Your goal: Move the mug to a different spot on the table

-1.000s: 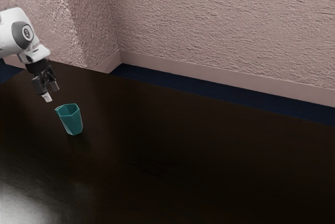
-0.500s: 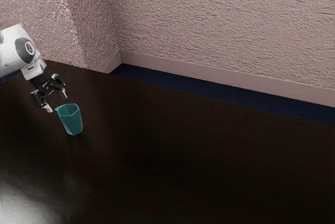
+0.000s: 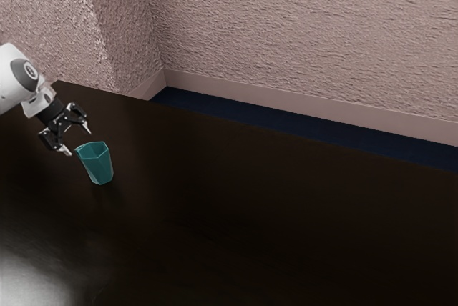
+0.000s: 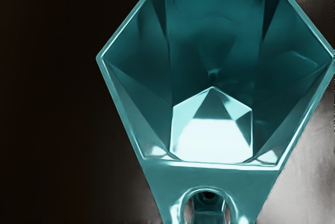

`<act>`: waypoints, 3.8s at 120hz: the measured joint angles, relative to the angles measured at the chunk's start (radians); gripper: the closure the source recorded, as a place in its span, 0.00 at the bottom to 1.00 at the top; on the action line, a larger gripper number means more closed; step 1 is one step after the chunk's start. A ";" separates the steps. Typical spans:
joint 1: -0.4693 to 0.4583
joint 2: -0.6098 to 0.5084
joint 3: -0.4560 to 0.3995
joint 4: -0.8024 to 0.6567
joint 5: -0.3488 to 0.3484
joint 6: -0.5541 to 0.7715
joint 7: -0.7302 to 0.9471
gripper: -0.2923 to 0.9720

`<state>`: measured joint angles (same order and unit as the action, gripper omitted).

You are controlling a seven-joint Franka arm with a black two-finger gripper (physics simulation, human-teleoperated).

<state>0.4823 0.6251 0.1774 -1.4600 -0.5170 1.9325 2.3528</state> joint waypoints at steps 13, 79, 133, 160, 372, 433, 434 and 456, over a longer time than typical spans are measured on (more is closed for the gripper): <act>0.006 -0.002 0.003 -0.017 -0.002 0.001 -0.011 0.27; 0.004 -0.002 -0.004 -0.060 -0.061 0.029 -0.046 0.40; 0.005 -0.002 -0.004 -0.068 -0.104 0.049 -0.062 0.72; 0.005 -0.005 -0.002 -0.069 -0.129 0.041 -0.073 0.80; -0.122 -0.456 -0.234 -0.833 -0.299 0.274 -0.285 0.85; -0.129 -0.517 -0.269 -0.967 -0.364 0.366 -0.285 0.81; -0.129 -0.520 -0.269 -0.970 -0.365 0.368 -0.285 0.81; -0.129 -0.544 -0.270 -1.025 -0.390 0.395 -0.285 0.82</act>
<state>0.3537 0.0814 -0.0926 -2.4852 -0.9071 2.3272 2.0676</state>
